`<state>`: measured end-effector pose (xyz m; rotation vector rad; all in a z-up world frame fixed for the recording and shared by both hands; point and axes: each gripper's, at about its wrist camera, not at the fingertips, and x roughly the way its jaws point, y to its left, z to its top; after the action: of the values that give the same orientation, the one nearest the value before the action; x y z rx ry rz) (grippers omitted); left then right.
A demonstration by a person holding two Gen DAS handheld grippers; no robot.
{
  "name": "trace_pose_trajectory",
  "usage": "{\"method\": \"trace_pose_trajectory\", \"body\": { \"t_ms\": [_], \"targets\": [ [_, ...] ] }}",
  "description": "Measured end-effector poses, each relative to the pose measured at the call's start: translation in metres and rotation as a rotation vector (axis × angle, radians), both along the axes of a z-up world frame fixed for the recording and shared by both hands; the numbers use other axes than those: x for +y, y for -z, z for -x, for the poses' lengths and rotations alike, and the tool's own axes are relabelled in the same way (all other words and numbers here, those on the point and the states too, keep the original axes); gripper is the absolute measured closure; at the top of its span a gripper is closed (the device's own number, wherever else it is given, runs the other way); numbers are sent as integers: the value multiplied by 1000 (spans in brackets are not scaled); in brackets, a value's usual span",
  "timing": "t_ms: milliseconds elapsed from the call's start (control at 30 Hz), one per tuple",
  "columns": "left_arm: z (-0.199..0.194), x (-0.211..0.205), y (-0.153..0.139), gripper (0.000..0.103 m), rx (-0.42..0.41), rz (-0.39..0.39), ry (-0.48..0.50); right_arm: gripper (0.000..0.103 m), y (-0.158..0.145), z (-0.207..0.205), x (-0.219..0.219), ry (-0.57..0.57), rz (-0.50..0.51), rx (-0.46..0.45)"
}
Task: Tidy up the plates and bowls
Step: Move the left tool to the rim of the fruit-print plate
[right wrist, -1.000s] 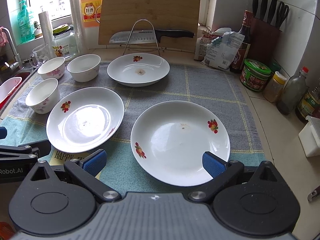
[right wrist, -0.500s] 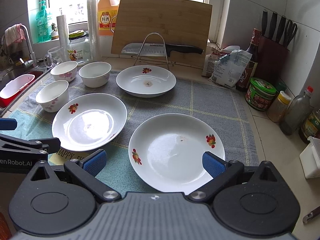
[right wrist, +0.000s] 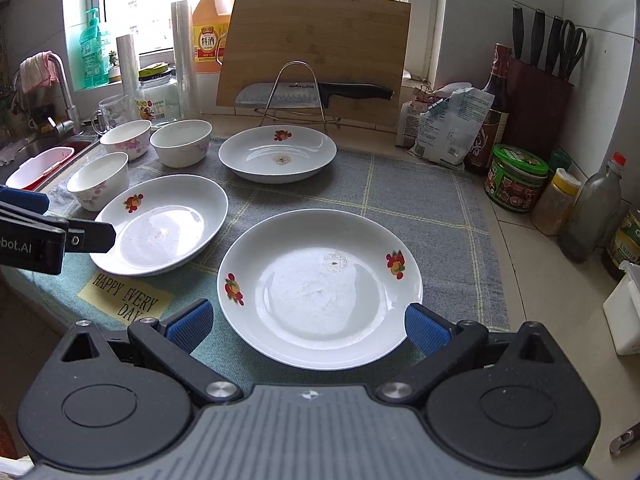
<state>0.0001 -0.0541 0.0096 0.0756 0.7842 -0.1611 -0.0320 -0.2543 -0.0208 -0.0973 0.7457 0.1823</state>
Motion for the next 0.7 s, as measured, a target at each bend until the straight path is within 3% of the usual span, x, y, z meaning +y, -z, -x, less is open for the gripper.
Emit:
{"method": "trace_pose_trajectory", "body": {
  "t_ms": [167,700],
  "targets": [
    [-18,-11,6,1,19,15,71,0,18,5,-6,-19,20,24],
    [-89,-51,21,1,87,33,338,0,67,-18,-16,86,-5,120]
  ]
}}
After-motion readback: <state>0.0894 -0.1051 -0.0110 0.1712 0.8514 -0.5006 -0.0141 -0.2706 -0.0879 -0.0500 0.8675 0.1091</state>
